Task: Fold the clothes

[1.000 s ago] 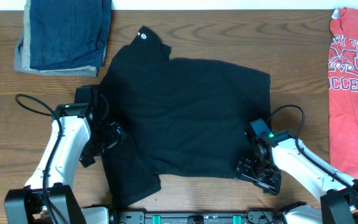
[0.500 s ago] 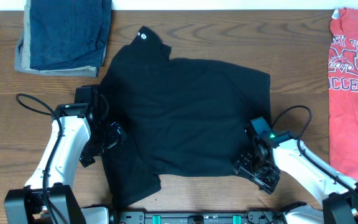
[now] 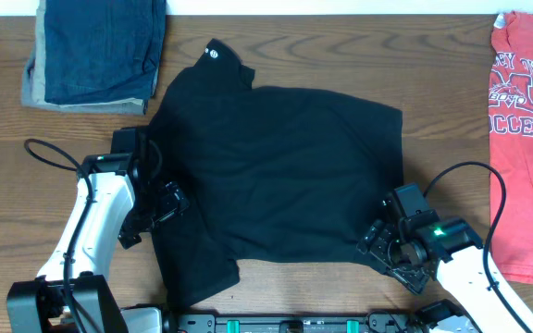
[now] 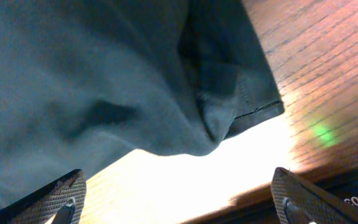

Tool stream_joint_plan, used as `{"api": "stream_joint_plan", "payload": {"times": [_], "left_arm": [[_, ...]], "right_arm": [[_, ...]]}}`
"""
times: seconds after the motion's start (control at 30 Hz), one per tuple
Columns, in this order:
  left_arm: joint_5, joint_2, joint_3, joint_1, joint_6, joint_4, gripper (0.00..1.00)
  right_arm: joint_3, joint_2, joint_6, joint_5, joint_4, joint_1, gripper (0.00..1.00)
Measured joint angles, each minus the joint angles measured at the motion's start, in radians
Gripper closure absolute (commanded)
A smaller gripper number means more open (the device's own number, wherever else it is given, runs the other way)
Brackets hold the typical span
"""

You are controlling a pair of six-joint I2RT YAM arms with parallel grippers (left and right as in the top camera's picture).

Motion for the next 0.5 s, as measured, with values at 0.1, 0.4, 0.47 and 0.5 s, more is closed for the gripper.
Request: {"api": "stream_joint_plan", "payload": {"times": [0.1, 0.4, 0.47, 0.5], "left_arm": [[0.000, 0.000, 0.000, 0.000, 0.000, 0.000, 0.02], [0.000, 0.000, 0.000, 0.000, 0.000, 0.000, 0.02], [0.000, 0.000, 0.000, 0.000, 0.000, 0.000, 0.02], [0.000, 0.000, 0.000, 0.000, 0.000, 0.000, 0.02]], "right_arm": [[-0.017, 0.014, 0.032, 0.017, 0.003, 0.000, 0.08], [-0.125, 0.030, 0.114, 0.047, 0.119, -0.061, 0.11], [-0.152, 0.031, 0.114, 0.047, 0.150, -0.080, 0.12], [-0.161, 0.033, 0.114, 0.046, 0.157, -0.087, 0.12]]}}
